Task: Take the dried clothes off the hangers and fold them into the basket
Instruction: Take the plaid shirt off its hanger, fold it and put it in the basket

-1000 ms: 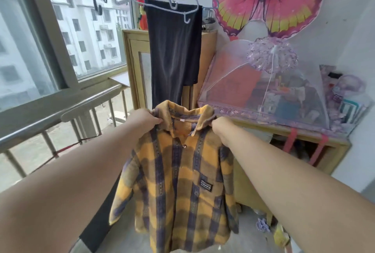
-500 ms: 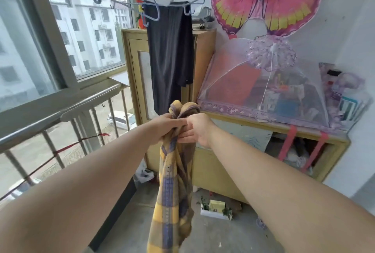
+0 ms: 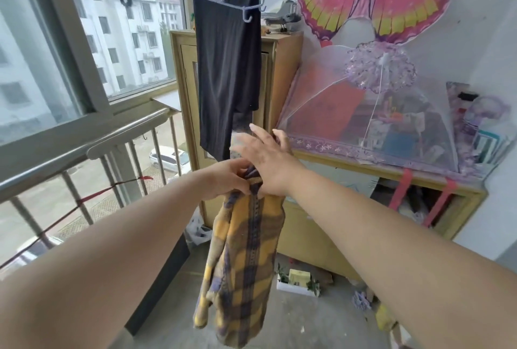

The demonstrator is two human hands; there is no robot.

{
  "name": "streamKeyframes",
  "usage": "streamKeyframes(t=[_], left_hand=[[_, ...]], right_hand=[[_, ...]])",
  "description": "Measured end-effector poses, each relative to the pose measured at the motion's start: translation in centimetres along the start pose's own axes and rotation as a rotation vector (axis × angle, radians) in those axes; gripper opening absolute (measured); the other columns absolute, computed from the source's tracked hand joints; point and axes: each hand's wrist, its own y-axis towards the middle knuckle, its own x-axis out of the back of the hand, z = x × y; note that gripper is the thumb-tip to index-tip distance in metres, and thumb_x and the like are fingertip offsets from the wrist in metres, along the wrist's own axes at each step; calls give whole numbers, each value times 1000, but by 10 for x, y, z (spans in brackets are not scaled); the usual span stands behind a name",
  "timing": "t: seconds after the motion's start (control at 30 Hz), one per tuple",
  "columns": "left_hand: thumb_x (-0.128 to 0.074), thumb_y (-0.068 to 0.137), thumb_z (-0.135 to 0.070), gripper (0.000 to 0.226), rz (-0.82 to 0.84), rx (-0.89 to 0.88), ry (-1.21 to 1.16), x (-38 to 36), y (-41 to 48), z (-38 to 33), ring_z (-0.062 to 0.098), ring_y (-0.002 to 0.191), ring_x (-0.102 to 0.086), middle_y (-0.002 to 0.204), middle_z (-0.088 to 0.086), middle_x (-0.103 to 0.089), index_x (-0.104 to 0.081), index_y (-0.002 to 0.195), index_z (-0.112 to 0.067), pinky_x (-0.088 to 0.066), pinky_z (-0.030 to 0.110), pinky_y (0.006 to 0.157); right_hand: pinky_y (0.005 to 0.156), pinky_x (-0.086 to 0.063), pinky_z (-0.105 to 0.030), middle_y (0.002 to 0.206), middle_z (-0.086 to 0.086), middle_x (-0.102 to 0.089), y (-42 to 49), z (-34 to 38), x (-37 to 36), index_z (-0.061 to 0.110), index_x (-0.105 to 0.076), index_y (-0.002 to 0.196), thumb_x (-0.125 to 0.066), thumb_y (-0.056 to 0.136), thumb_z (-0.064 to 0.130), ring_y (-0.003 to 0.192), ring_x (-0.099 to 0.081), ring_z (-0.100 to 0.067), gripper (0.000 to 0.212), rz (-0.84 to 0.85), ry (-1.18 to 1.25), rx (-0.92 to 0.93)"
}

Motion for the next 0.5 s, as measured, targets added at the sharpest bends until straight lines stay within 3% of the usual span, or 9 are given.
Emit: streamKeyframes(t=[0.07, 0.13, 0.23, 0.37, 0.5], left_hand=[[-69, 79, -1, 52, 21, -4, 61, -5, -2, -2, 18, 102, -59, 110, 0, -63, -54, 125, -22, -48, 30, 91], [-70, 80, -6, 54, 53, 6, 75, -9, -2, 1, 20, 108, -59, 117, -1, -62, -51, 128, -26, -48, 34, 97], [-72, 81, -18, 58, 7, -46, 199, -14, -1, 6, 18, 108, -59, 118, -5, -61, -46, 131, -32, -47, 33, 98], [-79, 71, -41, 54, 56, 21, 376, -15, -2, 23, 16, 104, -59, 109, -10, -65, -56, 120, -33, -45, 33, 99], [-80, 56, -61, 74, 43, 119, 541, -14, -1, 50, 18, 107, -58, 113, -9, -64, -57, 121, -32, -44, 38, 102]], right_hand=[[110, -19, -45, 140, 5, -44, 4, 0, 6, 35, -37, 131, -85, 62, 30, 138, -32, -22, 85, 152, 32, 9], [89, -36, -37, 117, 2, -60, 4, 0, 13, 29, -47, 118, -81, 69, 27, 113, -55, -24, 59, 251, 14, -36], [74, -40, -33, 109, -2, -60, 5, 2, 18, 21, -55, 111, -61, 86, 11, 103, -58, -27, 28, 201, -83, -43], [74, -45, -34, 101, -1, -60, 12, -1, 26, 21, -68, 104, -45, 89, 4, 97, -59, -27, 33, 118, -238, 31], [68, -37, -32, 100, -1, -56, 7, -7, 35, 21, -68, 108, -45, 96, 8, 97, -56, -25, 29, 44, -305, 12]])
